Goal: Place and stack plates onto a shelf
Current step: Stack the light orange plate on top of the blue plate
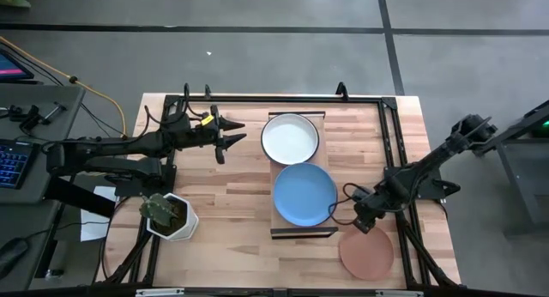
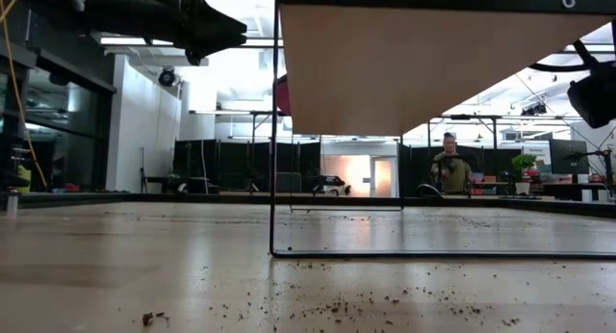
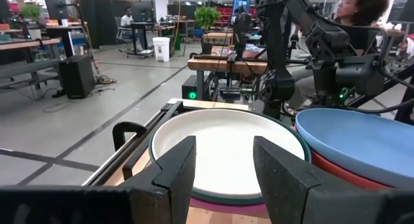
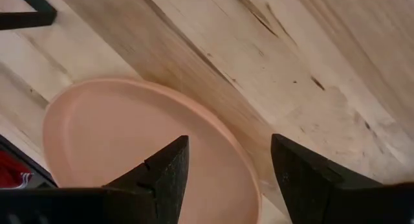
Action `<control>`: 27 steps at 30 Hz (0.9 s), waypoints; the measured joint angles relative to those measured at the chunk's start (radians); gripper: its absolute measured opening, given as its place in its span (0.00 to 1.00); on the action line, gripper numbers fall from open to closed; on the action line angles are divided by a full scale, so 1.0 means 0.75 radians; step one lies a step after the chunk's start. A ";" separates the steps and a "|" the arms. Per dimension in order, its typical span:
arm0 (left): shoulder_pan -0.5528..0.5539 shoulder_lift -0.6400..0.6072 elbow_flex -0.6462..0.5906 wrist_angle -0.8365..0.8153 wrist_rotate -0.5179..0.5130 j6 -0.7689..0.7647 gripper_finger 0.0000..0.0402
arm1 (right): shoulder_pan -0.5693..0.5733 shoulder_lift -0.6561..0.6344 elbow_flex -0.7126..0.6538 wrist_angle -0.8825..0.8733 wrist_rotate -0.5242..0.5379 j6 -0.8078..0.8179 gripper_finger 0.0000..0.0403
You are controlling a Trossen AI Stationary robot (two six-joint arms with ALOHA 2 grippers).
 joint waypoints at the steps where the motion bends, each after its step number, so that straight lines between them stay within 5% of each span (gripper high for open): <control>1: 0.000 0.000 0.000 0.000 0.000 -0.001 0.36 | 0.000 0.000 0.000 0.003 0.002 -0.007 0.49; 14: 0.000 0.000 0.000 -0.002 -0.001 -0.001 0.36 | 0.019 -0.023 0.166 -0.061 -0.053 -0.118 0.49; 27: 0.000 0.000 0.001 -0.014 -0.001 -0.001 0.36 | 0.429 -0.017 0.091 -0.030 0.101 0.099 0.49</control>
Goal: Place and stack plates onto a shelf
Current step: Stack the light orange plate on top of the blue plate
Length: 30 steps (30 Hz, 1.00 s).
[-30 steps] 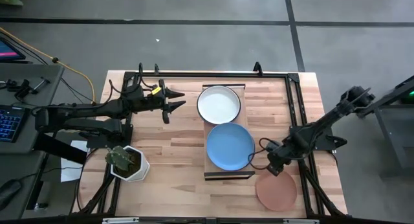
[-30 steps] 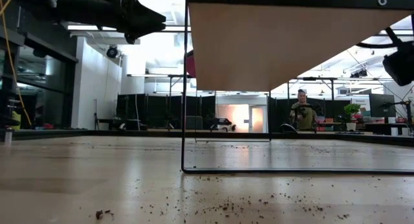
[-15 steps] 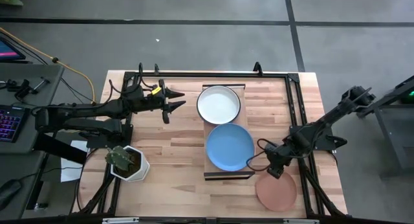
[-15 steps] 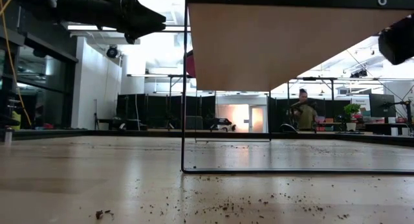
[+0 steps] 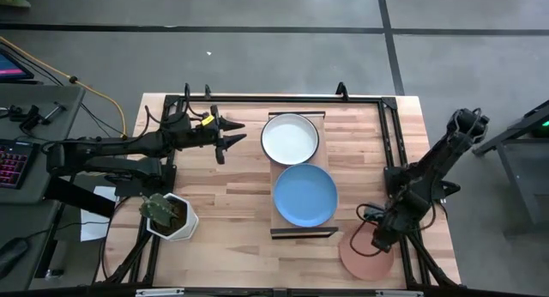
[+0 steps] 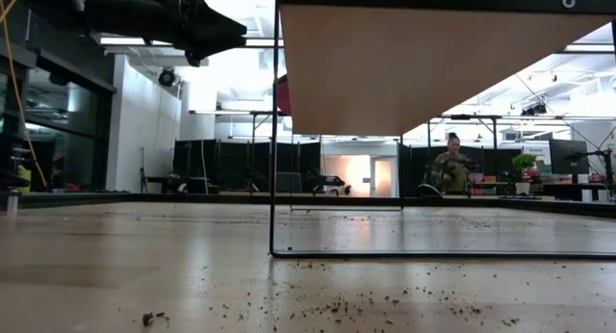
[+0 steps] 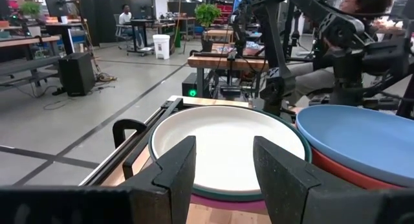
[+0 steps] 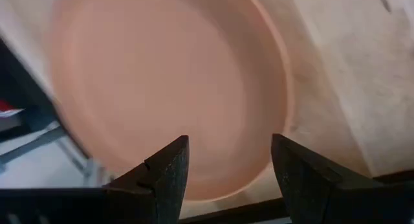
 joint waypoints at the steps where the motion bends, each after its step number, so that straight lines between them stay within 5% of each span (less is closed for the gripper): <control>1: 0.000 0.000 0.000 0.000 0.000 0.000 0.36 | 0.011 0.001 -0.015 0.001 0.009 0.015 0.49; 30: 0.000 0.000 0.001 -0.021 0.000 0.000 0.36 | 0.024 0.105 -0.147 0.055 0.150 0.006 0.49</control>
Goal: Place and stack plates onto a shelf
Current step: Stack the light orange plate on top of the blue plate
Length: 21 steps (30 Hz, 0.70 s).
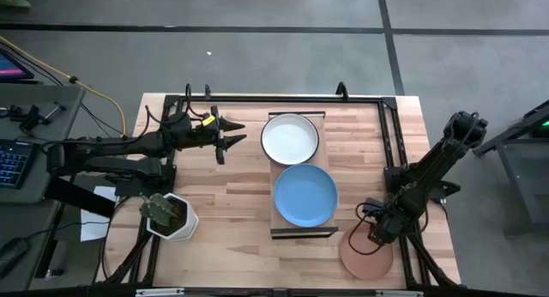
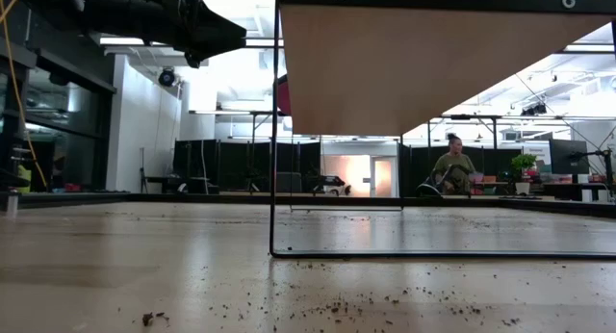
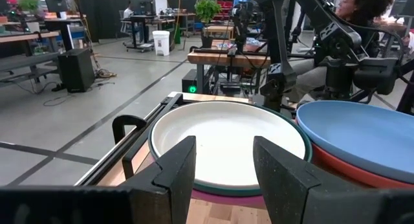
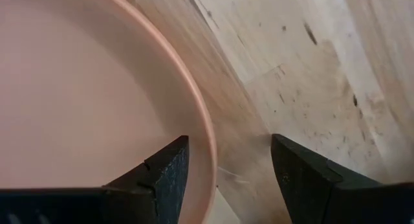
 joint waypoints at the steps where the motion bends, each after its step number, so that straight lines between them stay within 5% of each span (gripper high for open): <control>1: 0.000 0.000 0.000 0.000 0.000 0.000 0.36 | 0.000 0.012 0.000 -0.001 -0.014 -0.009 0.49; 6: 0.000 0.000 0.000 0.001 0.000 0.000 0.36 | 0.000 0.062 0.004 -0.006 -0.037 -0.015 0.42; 13: 0.000 0.000 0.000 0.002 0.000 0.000 0.36 | -0.001 0.069 0.004 -0.021 -0.055 -0.029 0.04; 21: 0.000 0.000 0.000 0.005 0.000 0.000 0.36 | 0.000 -0.011 -0.001 -0.029 -0.122 -0.048 0.01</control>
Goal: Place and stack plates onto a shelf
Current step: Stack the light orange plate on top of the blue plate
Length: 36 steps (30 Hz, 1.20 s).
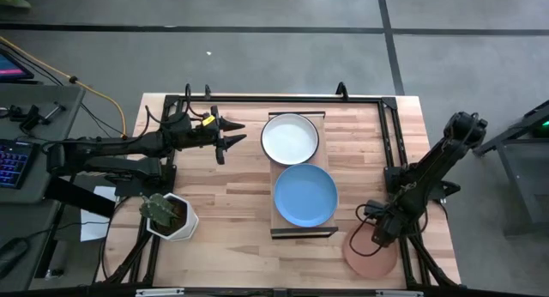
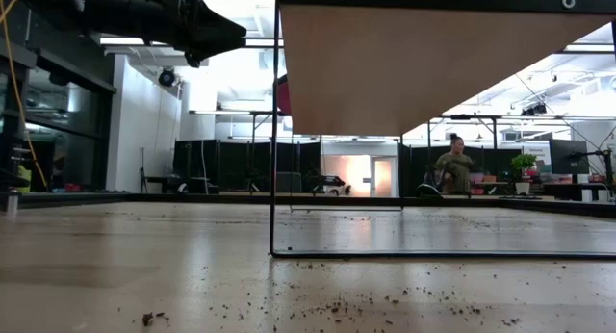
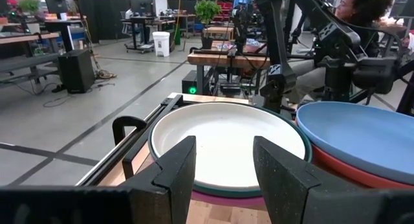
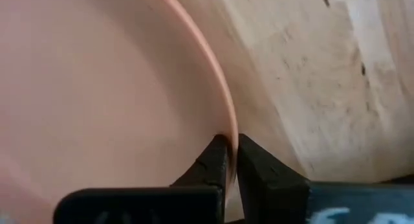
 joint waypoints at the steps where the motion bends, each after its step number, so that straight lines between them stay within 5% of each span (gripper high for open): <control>1: 0.000 0.000 0.000 0.001 0.000 0.000 0.36 | 0.000 -0.028 0.002 -0.003 0.001 0.000 0.01; 8: 0.000 0.000 0.000 0.006 0.000 0.006 0.36 | -0.003 -0.254 0.067 -0.001 0.073 -0.029 0.00; 16: 0.000 0.000 0.000 0.005 0.000 0.016 0.36 | -0.032 -0.425 0.325 0.014 0.364 -0.085 0.00; 29: 0.000 0.000 0.000 0.010 0.000 0.011 0.36 | -0.235 -0.286 0.914 -0.216 1.116 -0.662 0.00; 32: 0.000 0.000 0.000 0.012 0.000 0.011 0.36 | -0.351 -0.215 0.965 -0.199 1.120 -0.692 0.00; 36: 0.000 0.000 0.000 0.019 0.000 0.011 0.36 | -0.507 -0.113 0.987 -0.202 0.951 -0.687 0.00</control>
